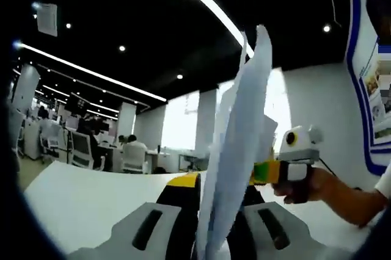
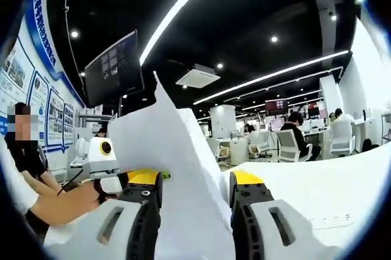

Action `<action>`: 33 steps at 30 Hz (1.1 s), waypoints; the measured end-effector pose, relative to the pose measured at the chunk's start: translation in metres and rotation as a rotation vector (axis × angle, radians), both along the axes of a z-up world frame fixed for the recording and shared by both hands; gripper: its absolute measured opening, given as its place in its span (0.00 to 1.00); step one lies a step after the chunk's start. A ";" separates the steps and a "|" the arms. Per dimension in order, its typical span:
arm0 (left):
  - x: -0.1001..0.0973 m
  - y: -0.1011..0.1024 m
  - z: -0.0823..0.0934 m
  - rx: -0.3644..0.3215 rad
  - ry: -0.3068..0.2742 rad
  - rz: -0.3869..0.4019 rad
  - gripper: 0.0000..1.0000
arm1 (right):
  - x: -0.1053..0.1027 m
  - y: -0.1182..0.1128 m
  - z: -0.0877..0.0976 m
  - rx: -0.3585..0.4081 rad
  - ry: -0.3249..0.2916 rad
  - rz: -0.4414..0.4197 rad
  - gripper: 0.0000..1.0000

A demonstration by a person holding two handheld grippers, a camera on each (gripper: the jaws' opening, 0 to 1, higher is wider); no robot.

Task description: Organize the stack of printing papers by aligning and flattening the scattered papers on the table

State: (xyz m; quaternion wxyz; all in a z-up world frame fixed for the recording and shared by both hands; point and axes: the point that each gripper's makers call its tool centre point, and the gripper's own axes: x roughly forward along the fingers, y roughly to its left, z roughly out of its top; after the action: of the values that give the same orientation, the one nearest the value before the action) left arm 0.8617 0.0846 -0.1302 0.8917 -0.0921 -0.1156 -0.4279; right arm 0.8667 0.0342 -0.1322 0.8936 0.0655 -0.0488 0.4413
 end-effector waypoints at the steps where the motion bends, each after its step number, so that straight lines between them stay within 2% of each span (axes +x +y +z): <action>1: -0.001 0.001 0.001 -0.003 0.000 -0.006 0.10 | 0.000 -0.002 0.001 0.001 -0.001 0.001 0.40; 4: -0.003 0.005 0.003 -0.009 -0.002 -0.016 0.06 | 0.000 -0.008 0.002 0.006 -0.002 0.006 0.39; 7: -0.009 0.010 0.011 -0.087 0.026 -0.078 0.06 | 0.000 -0.015 -0.001 0.007 0.001 0.015 0.39; 9: -0.012 0.013 0.015 -0.110 0.027 -0.103 0.06 | 0.000 -0.017 -0.003 0.000 0.001 0.015 0.39; 12: -0.016 0.019 0.021 -0.159 0.078 -0.155 0.06 | 0.001 -0.021 -0.009 -0.016 -0.003 0.018 0.39; 14: -0.016 0.022 0.023 -0.163 0.078 -0.159 0.06 | 0.000 -0.021 -0.011 -0.024 -0.001 0.025 0.39; 18: -0.020 0.029 0.030 -0.247 0.117 -0.200 0.06 | -0.002 -0.019 -0.012 -0.021 0.007 0.049 0.39; 21: -0.018 0.039 0.026 -0.259 0.156 -0.172 0.06 | -0.004 -0.019 -0.009 -0.008 0.013 0.055 0.39; 24: -0.014 0.048 0.024 -0.273 0.171 -0.122 0.05 | -0.007 -0.017 -0.006 -0.009 0.007 0.067 0.38; 28: -0.029 0.073 -0.002 -0.262 0.214 -0.060 0.05 | -0.013 -0.011 -0.006 0.005 0.039 0.101 0.35; 29: -0.030 0.075 -0.004 -0.263 0.218 -0.056 0.05 | -0.013 -0.010 -0.006 0.007 0.040 0.102 0.35; 31: -0.034 0.095 -0.009 -0.305 0.243 -0.032 0.05 | -0.016 -0.006 -0.006 0.002 0.056 0.117 0.35; 33: -0.038 0.115 -0.012 -0.324 0.229 0.011 0.05 | -0.021 -0.001 -0.005 -0.005 0.058 0.135 0.35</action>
State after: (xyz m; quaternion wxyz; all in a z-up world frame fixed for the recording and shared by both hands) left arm 0.8237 0.1993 -0.1418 0.8747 -0.2821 -0.0811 -0.3856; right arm 0.8453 0.0330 -0.1373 0.8631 0.0791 -0.0175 0.4985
